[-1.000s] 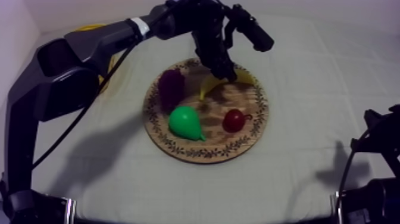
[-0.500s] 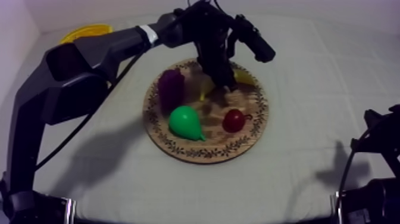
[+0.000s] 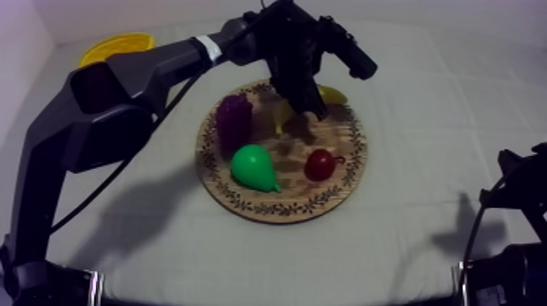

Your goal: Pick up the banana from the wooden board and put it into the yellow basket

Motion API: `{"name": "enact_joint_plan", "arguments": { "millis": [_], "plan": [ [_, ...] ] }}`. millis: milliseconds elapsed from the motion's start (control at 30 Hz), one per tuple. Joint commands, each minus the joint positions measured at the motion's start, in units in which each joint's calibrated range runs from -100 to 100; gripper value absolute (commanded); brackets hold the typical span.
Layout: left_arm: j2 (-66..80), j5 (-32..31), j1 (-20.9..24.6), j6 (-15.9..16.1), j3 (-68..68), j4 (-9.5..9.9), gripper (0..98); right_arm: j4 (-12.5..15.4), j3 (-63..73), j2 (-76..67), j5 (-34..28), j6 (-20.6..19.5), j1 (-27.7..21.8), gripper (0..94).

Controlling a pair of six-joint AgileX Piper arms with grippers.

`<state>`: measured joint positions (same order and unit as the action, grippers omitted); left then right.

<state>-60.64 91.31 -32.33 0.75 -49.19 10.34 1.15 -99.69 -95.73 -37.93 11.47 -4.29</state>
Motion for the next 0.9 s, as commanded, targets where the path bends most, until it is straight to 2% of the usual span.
{"name": "enact_joint_plan", "arguments": {
  "millis": [0,200,433,633,867],
  "plan": [
    [2.14,1.03,0.13,-0.51,0.28,1.69,22.2,-0.01,0.03,-0.02,0.03,0.02,0.00,0.3],
    [11.28,4.71,2.26,-1.32,1.53,5.05,20.9,-0.01,0.03,-0.02,0.03,0.03,0.00,0.3],
    [23.92,6.25,6.95,-1.64,7.15,7.95,21.5,-0.01,0.03,-0.02,0.03,0.03,0.00,0.3],
    [32.97,5.16,12.86,-1.86,15.01,8.88,22.1,-0.01,0.03,-0.02,0.03,0.03,0.00,0.3],
    [39.36,0.65,19.68,-2.56,27.54,8.68,22.5,-0.01,0.03,-0.02,0.03,0.03,0.00,0.3]
  ]
}}
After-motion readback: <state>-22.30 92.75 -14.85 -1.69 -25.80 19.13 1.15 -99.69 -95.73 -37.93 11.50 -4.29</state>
